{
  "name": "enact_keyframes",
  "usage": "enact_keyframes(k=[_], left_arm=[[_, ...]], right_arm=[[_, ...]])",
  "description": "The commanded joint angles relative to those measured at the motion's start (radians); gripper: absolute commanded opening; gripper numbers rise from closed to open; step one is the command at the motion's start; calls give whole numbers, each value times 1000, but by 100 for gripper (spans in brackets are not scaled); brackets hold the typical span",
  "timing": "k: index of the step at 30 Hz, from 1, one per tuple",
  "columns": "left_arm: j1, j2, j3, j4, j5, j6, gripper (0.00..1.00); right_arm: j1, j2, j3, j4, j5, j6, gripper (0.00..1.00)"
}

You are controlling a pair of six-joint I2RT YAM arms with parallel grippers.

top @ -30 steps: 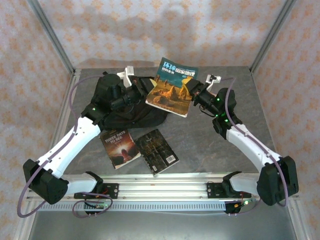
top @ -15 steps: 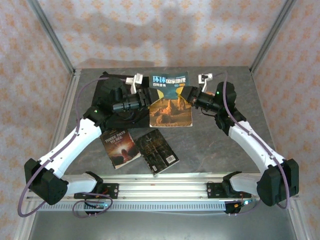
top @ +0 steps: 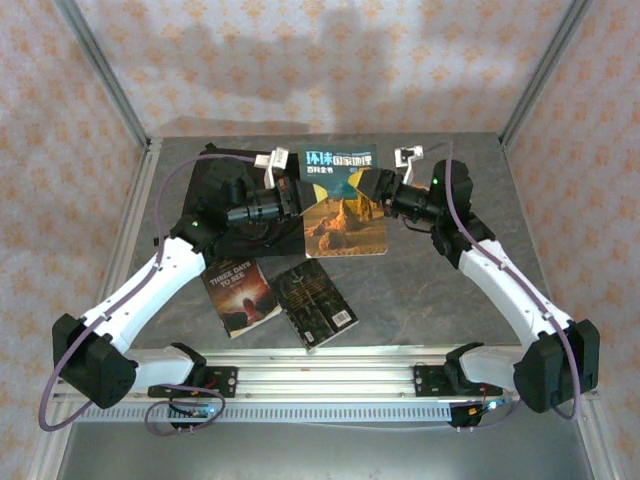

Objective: Pack books, pencil case, and school supplies into a backpack

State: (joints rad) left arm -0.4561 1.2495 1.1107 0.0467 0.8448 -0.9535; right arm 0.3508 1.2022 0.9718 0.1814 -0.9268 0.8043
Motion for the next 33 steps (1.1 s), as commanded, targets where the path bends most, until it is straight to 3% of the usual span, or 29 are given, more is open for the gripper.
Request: enact_keyframes(k=[1, 6, 10, 14, 19, 26, 33], left_arm=[[11, -60, -5, 163, -100, -41, 0], [11, -104, 17, 114, -239, -31, 0], [11, -134, 47, 37, -353, 5, 0], [12, -141, 41, 62, -439, -25, 0], [11, -118, 47, 108, -505, -74, 0], [11, -98, 76, 131, -571, -103, 0], [10, -93, 65, 172, -593, -150, 0]], right_arm=[[7, -58, -88, 130, 142, 127, 93], [8, -192, -192, 109, 360, 192, 98], [22, -242, -213, 110, 387, 253, 100], [84, -232, -238, 215, 384, 377, 100], [182, -149, -234, 395, 406, 527, 100], [318, -40, -206, 557, 481, 596, 100], [375, 133, -137, 765, 554, 701, 97]])
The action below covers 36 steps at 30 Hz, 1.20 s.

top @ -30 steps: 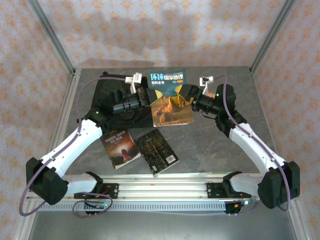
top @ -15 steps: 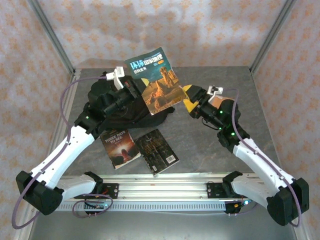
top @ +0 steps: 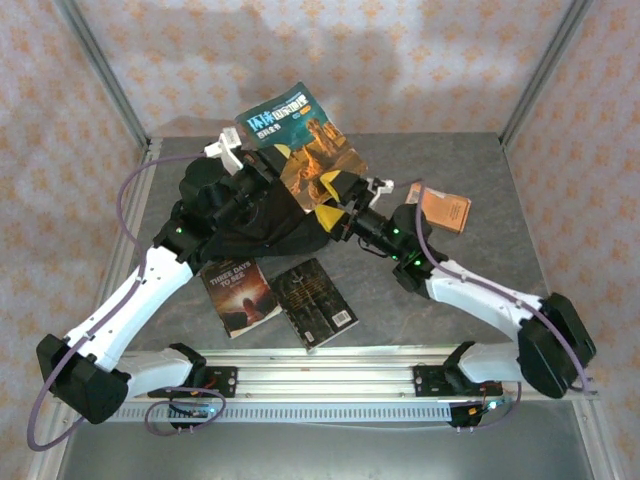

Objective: Pack books, pencil case, and school supplies into a backpack

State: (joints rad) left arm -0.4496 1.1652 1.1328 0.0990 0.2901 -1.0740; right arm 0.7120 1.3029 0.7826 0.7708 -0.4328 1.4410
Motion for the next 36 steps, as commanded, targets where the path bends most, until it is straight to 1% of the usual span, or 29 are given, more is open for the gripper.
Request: enact_keyframes(k=[1, 3, 7, 10, 13, 16, 20, 22, 24, 27, 32, 36], left_arm=[[3, -12, 39, 120, -41, -33, 0], [2, -23, 24, 129, -51, -44, 0], [0, -47, 0, 123, -70, -54, 0], [-1, -55, -18, 123, -73, -65, 0], [-1, -62, -38, 122, -79, -73, 0], [-1, -71, -50, 106, -89, -74, 0], [-1, -81, -61, 92, -89, -76, 0], [-1, -81, -69, 93, -84, -83, 0], [-3, -78, -78, 99, -75, -93, 0], [-5, -74, -93, 112, -71, -107, 0], [-17, -54, -85, 125, -53, -110, 0], [-24, -49, -77, 122, -54, -106, 0]], right_arm=[[15, 53, 63, 200, 77, 79, 95], [14, 80, 75, 259, 120, 99, 91], [15, 115, 112, 313, 143, 97, 72], [14, 126, 129, 331, 155, 97, 60], [14, 116, 133, 330, 176, 75, 51], [8, 83, 122, 290, 191, 26, 43], [-6, 1, 90, 169, 228, -79, 42], [-17, -39, 86, 85, 248, -132, 45], [-24, -62, 90, 33, 265, -177, 46], [-35, -55, 106, 18, 254, -185, 45], [-39, -10, 155, 1, 207, -178, 37], [-39, 17, 162, -5, 195, -168, 37]])
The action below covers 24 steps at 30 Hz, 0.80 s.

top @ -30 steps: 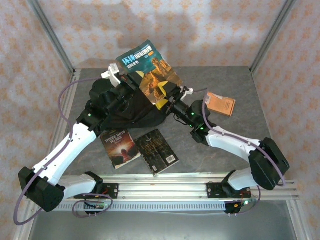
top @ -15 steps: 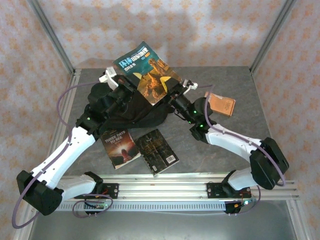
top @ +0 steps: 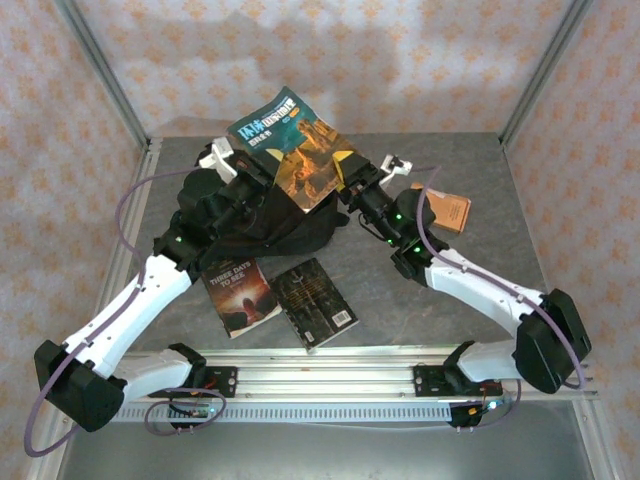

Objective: Pack books, pencil case, and school supplies into a backpack

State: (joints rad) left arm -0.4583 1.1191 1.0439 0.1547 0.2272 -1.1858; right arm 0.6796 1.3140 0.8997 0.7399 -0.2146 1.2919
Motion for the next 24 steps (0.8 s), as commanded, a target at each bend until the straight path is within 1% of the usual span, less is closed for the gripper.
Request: enact_keyframes(k=[1, 5, 7, 8, 9, 11, 12, 13, 14, 15, 16, 18, 19, 20, 22, 24], left_arm=[[-14, -1, 13, 65, 10, 7, 0], [-18, 18, 16, 70, 23, 1, 0], [-23, 32, 19, 75, 28, -6, 0], [-24, 37, 19, 76, 29, -6, 0], [-25, 42, 21, 76, 30, -5, 0], [-26, 49, 27, 64, 36, 1, 0], [-26, 51, 31, 50, 36, 8, 0], [-26, 50, 37, 29, 34, 26, 0], [-25, 49, 45, 1, 32, 48, 4], [-24, 47, 58, -42, 29, 83, 12], [-24, 47, 78, -100, 24, 131, 21], [-25, 63, 142, -246, 5, 249, 39], [-23, 85, 188, -360, -13, 311, 47], [-23, 112, 230, -445, -28, 364, 51], [-19, 195, 340, -620, -51, 494, 55], [-17, 273, 410, -721, -70, 591, 61]], right_arm=[[-6, 11, 47, 26, -27, -17, 37], [-7, 26, 55, 27, -37, -15, 37], [-8, 33, 66, 27, -46, -19, 34], [-8, 33, 67, 23, -47, -21, 30], [-8, 32, 68, 20, -46, -27, 23], [-16, 17, 65, -14, -34, -42, 5], [-22, 1, 58, -53, -15, -54, 0], [-30, -20, 51, -101, -1, -72, 0], [-39, -40, 45, -142, 5, -101, 0], [-48, -73, 44, -218, 19, -151, 0], [-54, -114, 53, -335, 50, -208, 0], [-55, -193, 78, -542, 148, -345, 0], [-55, -233, 93, -655, 206, -414, 0], [-57, -259, 104, -736, 258, -466, 0], [-61, -315, 121, -896, 378, -563, 0], [-69, -354, 125, -997, 468, -628, 0]])
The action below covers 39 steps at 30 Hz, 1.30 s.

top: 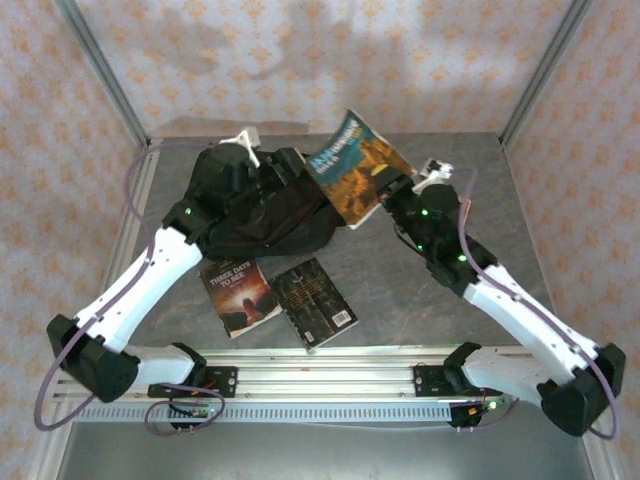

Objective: Pack books, pencil case, and school supplies into a backpack

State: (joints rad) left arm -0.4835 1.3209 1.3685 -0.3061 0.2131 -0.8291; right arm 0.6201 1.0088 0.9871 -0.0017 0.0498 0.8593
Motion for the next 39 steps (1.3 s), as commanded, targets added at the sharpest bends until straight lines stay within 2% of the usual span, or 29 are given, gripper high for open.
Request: enact_keyframes(k=[1, 6, 11, 16, 25, 29, 32, 36, 39], left_arm=[[9, 118, 123, -297, -49, 283, 64], [6, 364, 322, -461, -47, 462, 70], [1, 546, 464, -530, -8, 543, 73], [0, 677, 555, -568, -24, 584, 72], [0, 753, 549, -574, -47, 591, 53], [2, 750, 534, -571, -112, 579, 38], [3, 756, 535, -570, -95, 575, 25], [3, 761, 526, -567, -73, 568, 24], [2, 761, 521, -567, -64, 568, 35]], right_arm=[[-15, -70, 35, -308, 248, -218, 0], [-34, -154, -22, -401, 342, -292, 0], [-39, -167, -77, -418, 318, -310, 0], [-42, -183, -127, -400, 303, -318, 0], [-59, -199, -140, -392, 302, -338, 0], [-60, -200, -139, -383, 283, -337, 0], [-60, -200, -141, -377, 277, -336, 0], [-60, -202, -142, -379, 273, -336, 0], [-60, -202, -140, -380, 271, -334, 0]])
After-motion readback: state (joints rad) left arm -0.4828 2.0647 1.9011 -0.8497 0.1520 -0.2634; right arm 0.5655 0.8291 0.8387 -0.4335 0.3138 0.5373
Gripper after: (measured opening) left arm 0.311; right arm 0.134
